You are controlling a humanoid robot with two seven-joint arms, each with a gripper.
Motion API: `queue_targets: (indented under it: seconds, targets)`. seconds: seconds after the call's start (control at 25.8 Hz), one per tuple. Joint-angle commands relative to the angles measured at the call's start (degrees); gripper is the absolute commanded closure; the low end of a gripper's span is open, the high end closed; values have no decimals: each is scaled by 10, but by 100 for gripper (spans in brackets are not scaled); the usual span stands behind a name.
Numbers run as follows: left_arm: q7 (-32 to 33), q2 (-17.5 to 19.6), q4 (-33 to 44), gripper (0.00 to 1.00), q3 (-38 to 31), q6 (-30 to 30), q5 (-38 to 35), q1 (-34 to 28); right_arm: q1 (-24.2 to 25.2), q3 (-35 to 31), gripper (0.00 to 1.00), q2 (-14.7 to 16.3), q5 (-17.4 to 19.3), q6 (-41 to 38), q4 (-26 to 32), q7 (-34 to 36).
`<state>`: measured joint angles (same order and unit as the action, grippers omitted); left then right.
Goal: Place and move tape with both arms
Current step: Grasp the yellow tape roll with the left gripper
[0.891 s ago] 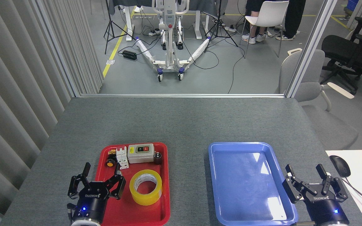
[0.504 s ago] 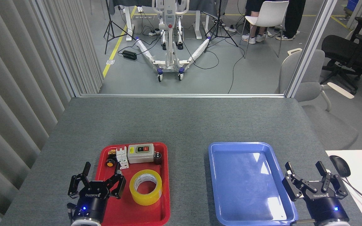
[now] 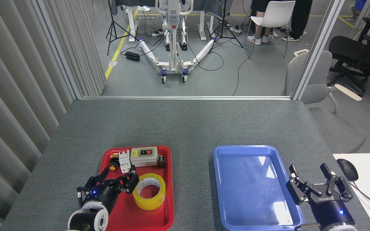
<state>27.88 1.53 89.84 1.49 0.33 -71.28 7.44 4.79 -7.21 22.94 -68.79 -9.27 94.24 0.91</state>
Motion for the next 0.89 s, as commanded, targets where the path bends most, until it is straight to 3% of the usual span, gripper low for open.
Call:
queue_targets:
  seconds: [0.0, 0.31, 0.54, 0.74, 0.85]
  targets:
    - [206, -1, 5, 0, 12, 23, 12, 43, 4, 1, 0, 0, 0, 0, 0, 0]
    - [362, 2, -3, 0, 55, 89, 5, 78, 1, 11, 0, -3, 0, 0, 1, 1]
    - [369, 1, -55, 0, 77, 99, -4, 103, 3, 31, 0, -8, -2, 6, -3, 3]
    - [368, -7, -106, 0, 105, 164, -55, 123, 3, 48, 0, -7, -5, 7, -3, 5]
    - [368, -7, -120, 0, 108, 169, -57, 127, 4, 49, 0, -3, -6, 7, -4, 5]
